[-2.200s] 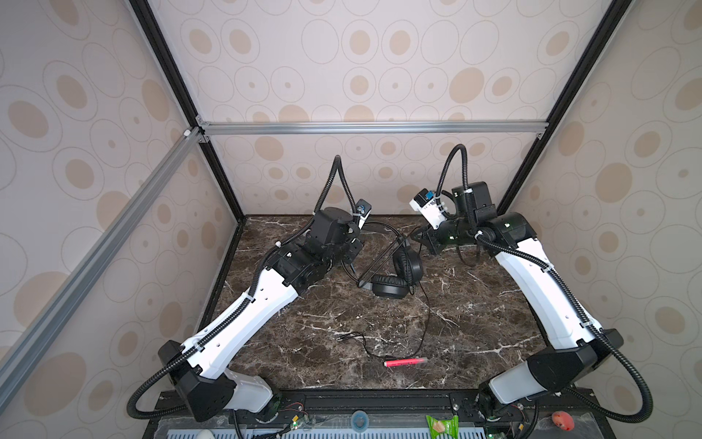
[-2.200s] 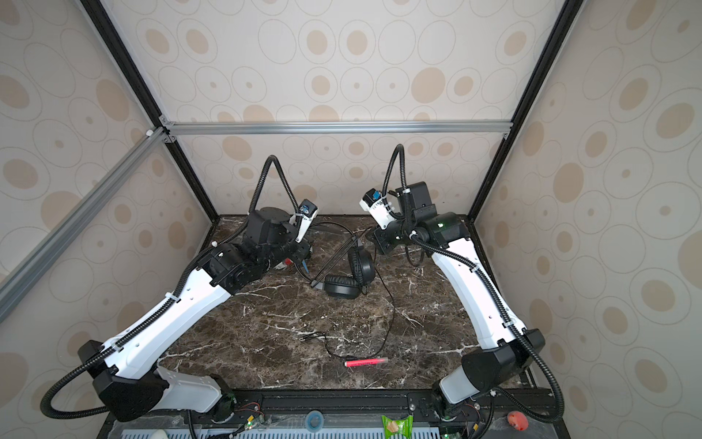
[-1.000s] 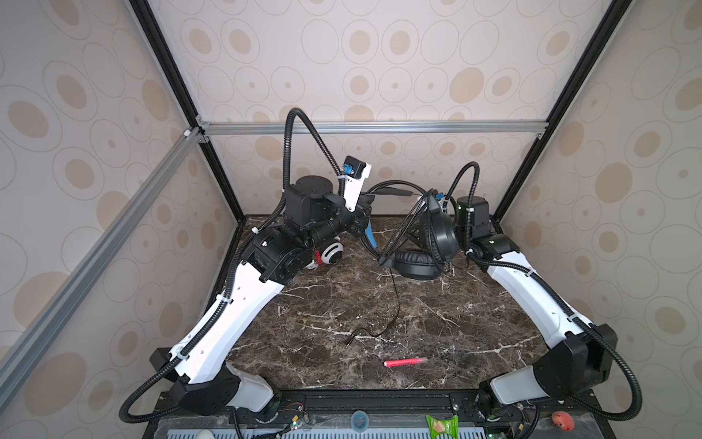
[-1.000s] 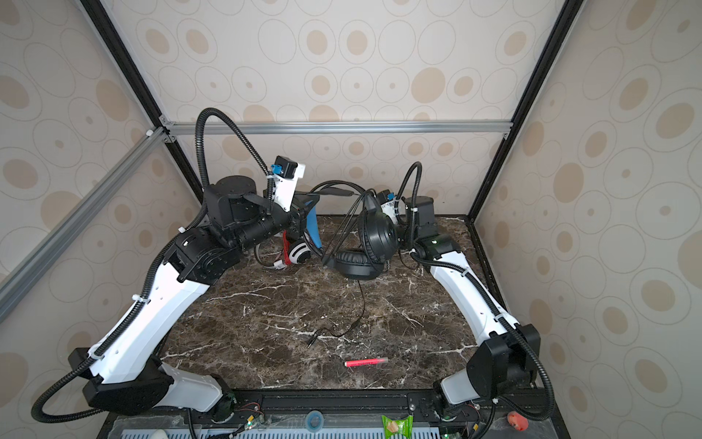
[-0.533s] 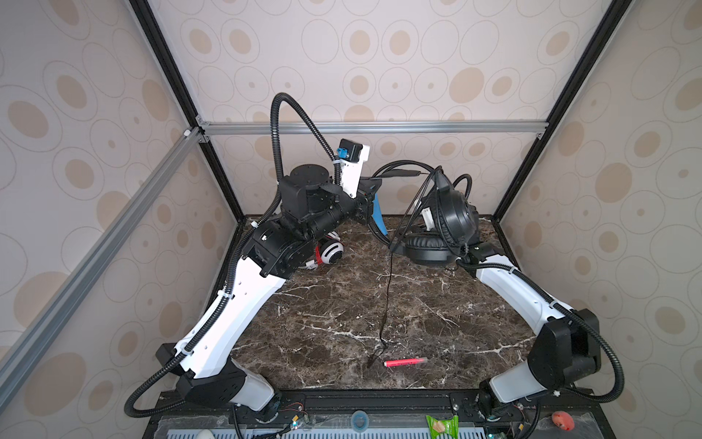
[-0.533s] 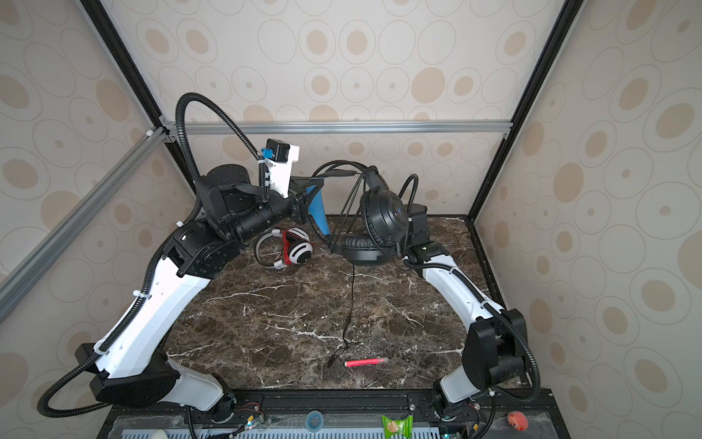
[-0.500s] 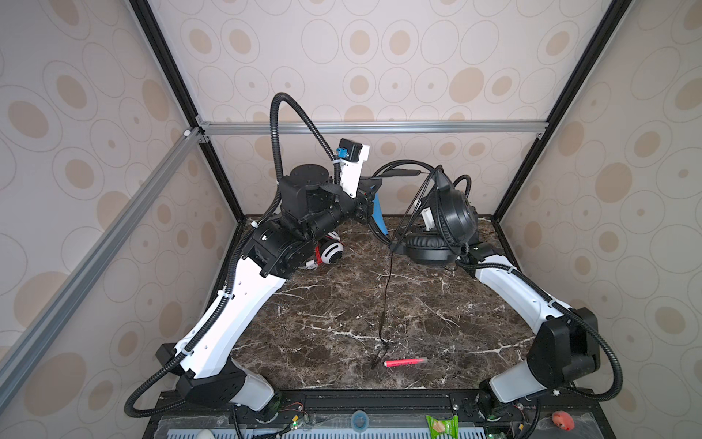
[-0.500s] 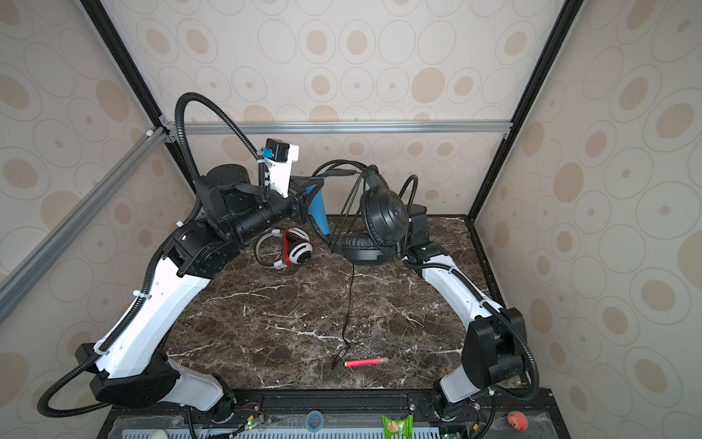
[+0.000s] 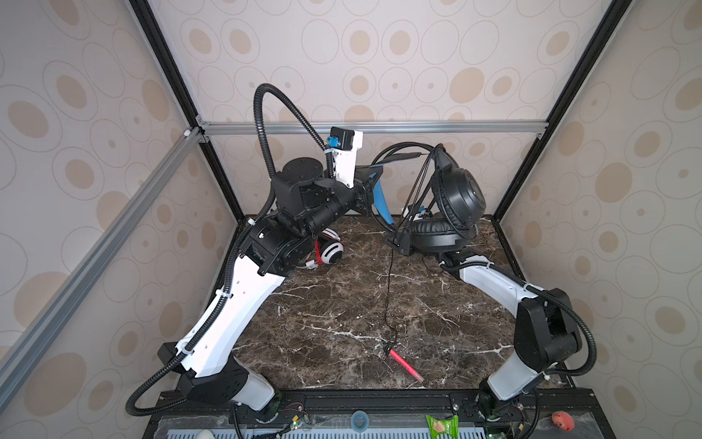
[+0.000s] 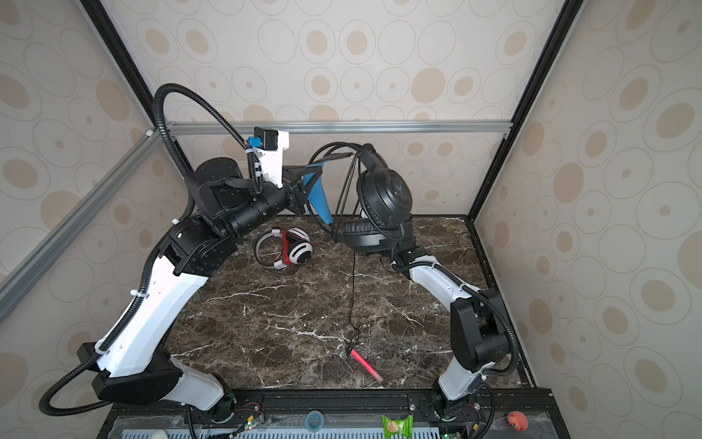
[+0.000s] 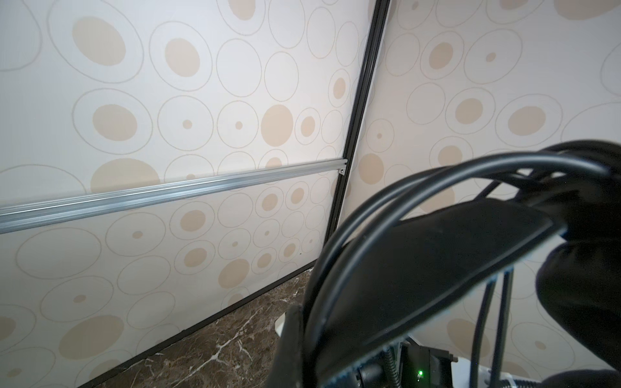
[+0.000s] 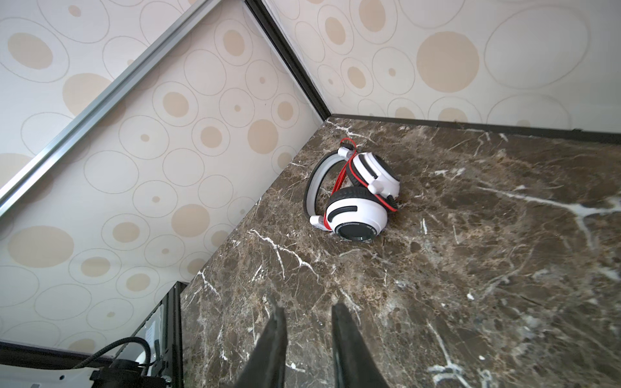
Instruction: Wrap the headphones
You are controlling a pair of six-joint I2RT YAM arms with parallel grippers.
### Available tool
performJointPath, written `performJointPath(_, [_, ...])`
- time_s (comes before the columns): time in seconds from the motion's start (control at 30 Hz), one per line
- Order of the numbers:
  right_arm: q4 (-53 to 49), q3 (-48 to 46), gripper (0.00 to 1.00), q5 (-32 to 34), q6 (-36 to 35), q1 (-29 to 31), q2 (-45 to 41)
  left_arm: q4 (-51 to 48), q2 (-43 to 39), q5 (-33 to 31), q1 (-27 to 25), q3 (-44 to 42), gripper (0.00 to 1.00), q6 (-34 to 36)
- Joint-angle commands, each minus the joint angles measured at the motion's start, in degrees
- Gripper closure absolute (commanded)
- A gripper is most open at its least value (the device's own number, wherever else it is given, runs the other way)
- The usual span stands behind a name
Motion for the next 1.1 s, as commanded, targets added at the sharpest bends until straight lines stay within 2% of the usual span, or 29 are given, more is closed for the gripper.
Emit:
performJointPath(0.0, [3.29, -1.44, 0.78, -0.34, 0.65, 1.09, 0.83, 7.27, -1.24, -3.17, -0.34, 3.56, 1.00, -4.97])
performJointPath(0.43, [1.61, -6.70, 1.00, 1.12, -0.26, 4.44, -3.10, 9.90, -0.52, -21.88, 0.12, 4.39, 1.00, -6.68])
performJointPath(0.67, [-5.58, -8.05, 1.00, 4.31, -4.14, 8.67, -8.88, 8.29, 3.85, -29.19, 1.73, 7.78, 1.00, -7.46])
performJointPath(1.07, [-12.93, -11.12, 1.00, 10.39, -5.76, 15.64, -18.58, 8.31, 7.84, -34.03, 6.78, 7.56, 1.00, -11.03])
